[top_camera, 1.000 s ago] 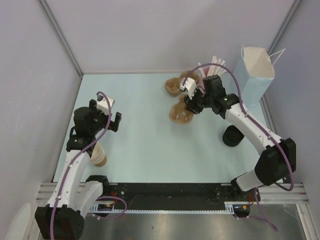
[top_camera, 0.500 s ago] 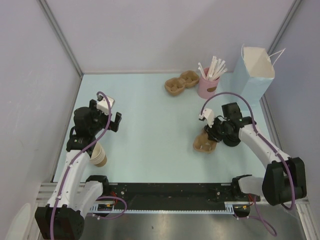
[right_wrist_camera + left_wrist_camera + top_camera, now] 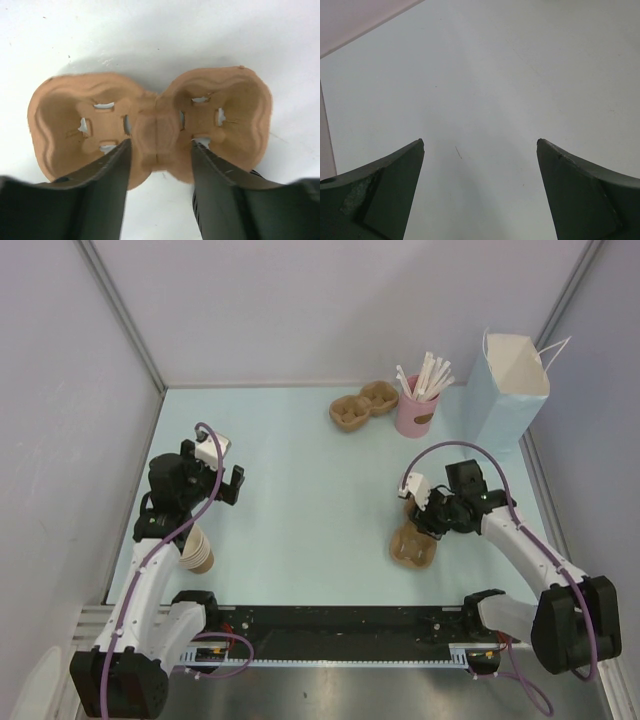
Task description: Pack the takeout coffee
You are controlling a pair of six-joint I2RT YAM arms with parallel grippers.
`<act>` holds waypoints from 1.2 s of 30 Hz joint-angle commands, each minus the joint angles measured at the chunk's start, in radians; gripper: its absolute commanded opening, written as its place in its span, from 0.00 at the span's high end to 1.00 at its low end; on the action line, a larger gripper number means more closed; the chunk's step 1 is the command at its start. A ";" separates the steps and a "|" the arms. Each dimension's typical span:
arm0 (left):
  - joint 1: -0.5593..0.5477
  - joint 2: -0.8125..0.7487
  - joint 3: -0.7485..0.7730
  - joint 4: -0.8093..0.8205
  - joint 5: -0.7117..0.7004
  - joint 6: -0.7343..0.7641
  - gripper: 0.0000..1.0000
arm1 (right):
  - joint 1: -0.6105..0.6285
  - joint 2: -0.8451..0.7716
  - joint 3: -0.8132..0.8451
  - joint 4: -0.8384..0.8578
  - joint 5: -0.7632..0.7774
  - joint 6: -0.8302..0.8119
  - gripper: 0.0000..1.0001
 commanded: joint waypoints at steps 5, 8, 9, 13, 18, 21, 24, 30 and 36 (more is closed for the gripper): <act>0.005 -0.012 0.038 0.014 0.029 -0.001 0.01 | 0.020 -0.241 0.061 0.030 0.062 -0.022 0.17; 0.005 -0.015 0.038 0.013 0.029 -0.003 0.00 | -0.017 -0.275 0.127 0.245 0.179 0.106 0.14; 0.005 -0.017 0.038 0.013 0.029 -0.004 0.01 | -0.029 -0.248 0.147 0.296 0.264 0.148 0.14; 0.007 -0.023 0.038 0.013 0.031 -0.004 0.01 | -0.146 -0.176 0.224 0.516 0.349 0.294 0.15; 0.007 -0.032 0.038 0.011 0.031 -0.006 0.01 | -0.235 -0.048 0.369 0.647 0.461 0.505 0.18; 0.005 -0.029 0.038 0.014 0.033 -0.004 0.01 | -0.295 0.036 0.450 0.670 0.527 0.570 0.19; 0.005 -0.021 0.037 0.013 0.036 -0.006 0.01 | -0.330 0.091 0.494 0.729 0.582 0.629 0.21; 0.005 -0.017 0.037 0.013 0.039 -0.001 0.01 | -0.362 0.202 0.578 0.772 0.564 0.664 0.23; 0.007 -0.012 0.037 0.011 0.040 0.001 0.00 | -0.361 0.329 0.665 0.766 0.555 0.658 0.24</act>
